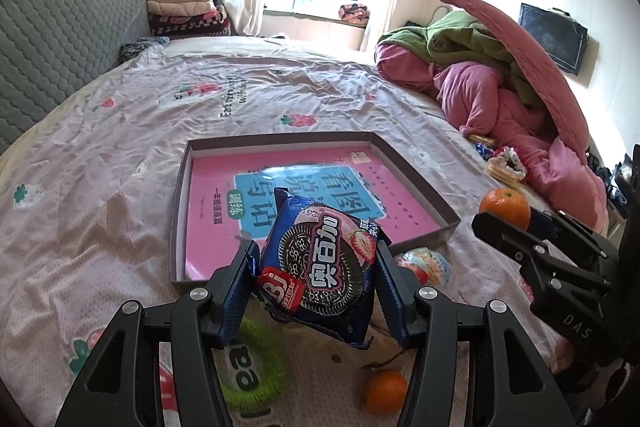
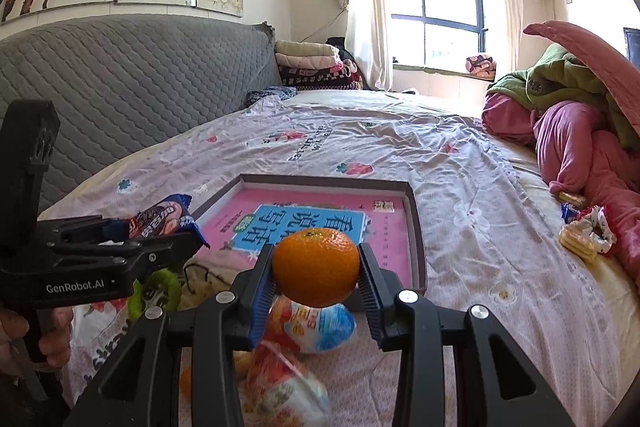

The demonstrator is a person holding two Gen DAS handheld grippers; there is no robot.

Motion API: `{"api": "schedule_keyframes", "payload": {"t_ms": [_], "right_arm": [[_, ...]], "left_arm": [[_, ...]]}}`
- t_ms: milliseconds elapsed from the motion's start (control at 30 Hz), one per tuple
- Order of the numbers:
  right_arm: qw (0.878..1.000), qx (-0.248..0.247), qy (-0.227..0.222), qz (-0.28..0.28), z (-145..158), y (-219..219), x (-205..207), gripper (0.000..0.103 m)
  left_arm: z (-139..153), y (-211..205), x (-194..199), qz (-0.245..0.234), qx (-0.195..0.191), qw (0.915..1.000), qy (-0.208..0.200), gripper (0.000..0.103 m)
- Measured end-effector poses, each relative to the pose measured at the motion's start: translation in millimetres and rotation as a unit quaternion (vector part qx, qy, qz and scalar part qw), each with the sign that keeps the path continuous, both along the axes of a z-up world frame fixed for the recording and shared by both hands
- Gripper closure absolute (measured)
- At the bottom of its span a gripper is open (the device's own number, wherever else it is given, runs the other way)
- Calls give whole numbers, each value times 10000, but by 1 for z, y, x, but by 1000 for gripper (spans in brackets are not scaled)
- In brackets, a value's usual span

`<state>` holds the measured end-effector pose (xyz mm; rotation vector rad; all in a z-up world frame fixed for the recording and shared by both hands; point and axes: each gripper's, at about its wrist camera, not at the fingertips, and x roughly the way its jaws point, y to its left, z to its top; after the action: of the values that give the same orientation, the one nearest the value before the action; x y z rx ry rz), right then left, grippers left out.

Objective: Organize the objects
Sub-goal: 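Lift and carry the orange and cookie pack over the grey tray with both grippers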

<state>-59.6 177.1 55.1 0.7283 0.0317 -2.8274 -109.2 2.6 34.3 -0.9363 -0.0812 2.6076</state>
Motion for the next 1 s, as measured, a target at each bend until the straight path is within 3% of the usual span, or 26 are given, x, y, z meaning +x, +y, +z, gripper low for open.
{"api": "schedule_keyframes", "payload": {"t_ms": [700, 1000], "right_arm": [[9998, 40, -11, -216, 5, 16, -55, 63], [9989, 53, -396, -240, -12, 24, -85, 63]], "left_arm": [[-3, -11, -53, 120, -33, 9999, 11, 45], [-10, -20, -81, 228, -102, 9995, -206, 45]]}}
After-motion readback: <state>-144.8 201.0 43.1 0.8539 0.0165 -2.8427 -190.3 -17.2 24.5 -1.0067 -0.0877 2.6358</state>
